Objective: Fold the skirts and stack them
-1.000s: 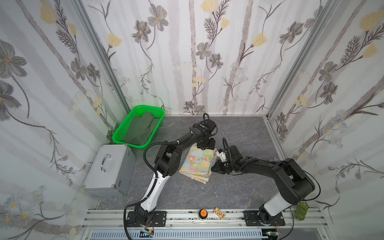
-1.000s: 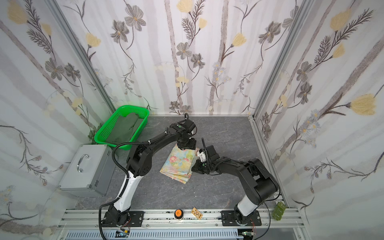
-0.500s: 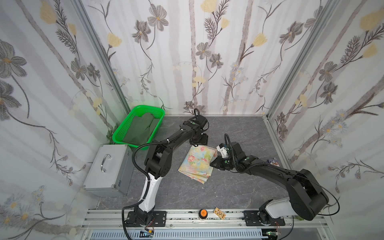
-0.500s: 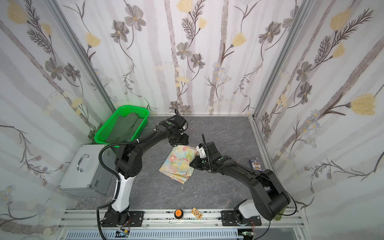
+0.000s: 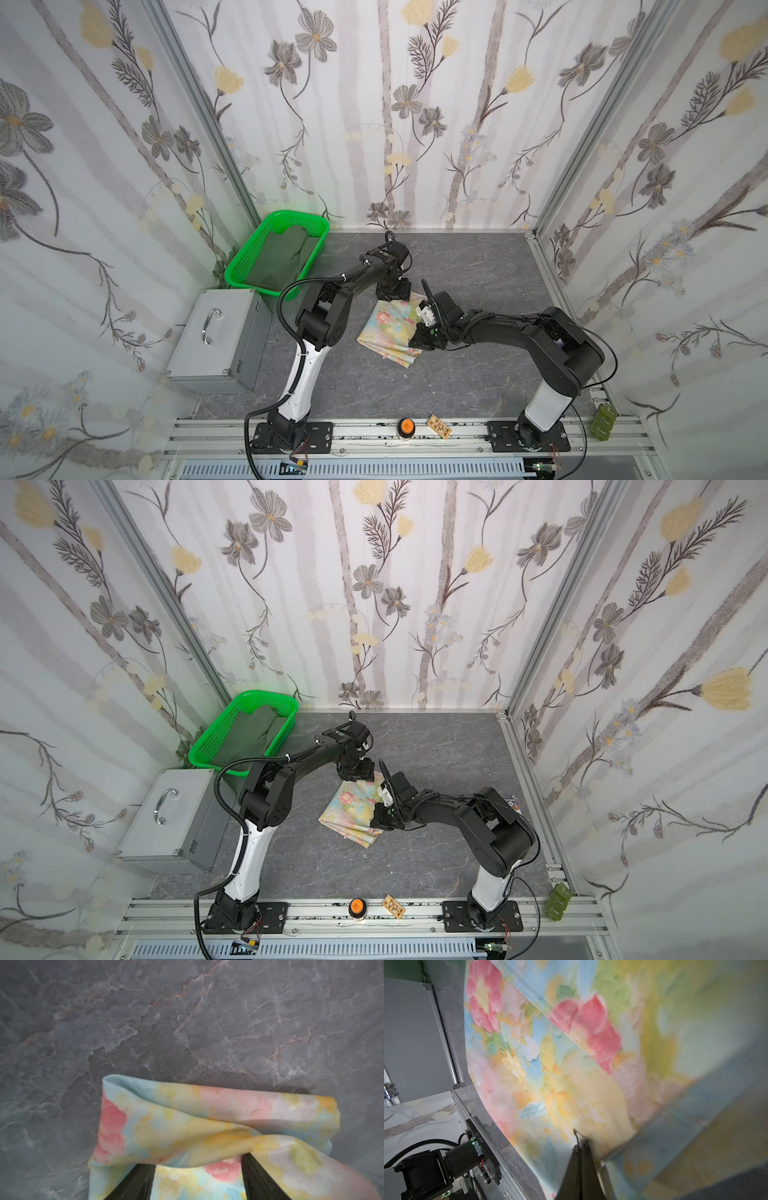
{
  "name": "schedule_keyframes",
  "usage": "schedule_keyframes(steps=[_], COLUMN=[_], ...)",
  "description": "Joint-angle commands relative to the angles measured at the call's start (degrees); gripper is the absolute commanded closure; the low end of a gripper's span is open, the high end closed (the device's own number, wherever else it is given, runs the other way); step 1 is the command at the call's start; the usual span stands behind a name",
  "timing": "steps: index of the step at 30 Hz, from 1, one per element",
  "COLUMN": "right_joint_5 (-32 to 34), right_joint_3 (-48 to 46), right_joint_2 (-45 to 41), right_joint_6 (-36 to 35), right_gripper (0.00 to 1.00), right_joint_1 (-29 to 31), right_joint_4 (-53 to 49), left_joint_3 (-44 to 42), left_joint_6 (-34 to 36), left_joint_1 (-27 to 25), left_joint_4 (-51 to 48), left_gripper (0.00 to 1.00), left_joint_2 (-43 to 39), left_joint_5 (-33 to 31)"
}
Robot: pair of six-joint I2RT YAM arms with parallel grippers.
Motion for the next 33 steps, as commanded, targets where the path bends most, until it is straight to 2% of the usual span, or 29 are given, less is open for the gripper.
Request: schedule_keyframes(steps=[1, 12, 17, 20, 23, 27, 33], right_joint_5=[5.14, 7.44, 10.53, 12.29, 13.81, 14.27, 8.05], right_joint_3=[1.58, 9.97, 14.82, 16.57, 18.27, 19.38, 19.72], right_joint_2=[1.02, 5.44, 7.24, 5.07, -0.11, -4.97, 0.10], right_joint_6=[-1.75, -5.65, -7.74, -8.24, -8.40, -7.02, -3.17], right_gripper=[0.98, 0.99, 1.00, 1.00, 1.00, 0.97, 0.97], right_joint_1=[-1.50, -9.19, -12.26, -13.14, -11.73, -5.87, 0.44], right_joint_4=[-6.02, -13.94, -18.05, -19.74, -22.15, -23.37, -17.20], left_joint_3=[0.22, -6.99, -11.95, -13.75, -13.57, -10.92, -3.69], left_joint_6=[-0.22, -0.97, -0.97, -1.13, -1.48, -1.58, -0.74], left_joint_1=[1.53, 7.70, 8.28, 8.39, 8.55, 8.56, 6.95], left_joint_4=[1.46, 2.16, 2.69, 2.89, 3.04, 3.24, 3.48], left_gripper=[0.31, 0.31, 0.31, 0.30, 0.30, 0.30, 0.30], left_joint_2=[1.37, -2.38, -7.07, -10.10, -12.76, -13.99, -9.08], left_joint_5=[-0.78, -0.60, -0.49, -1.09, -1.17, 0.63, 6.40])
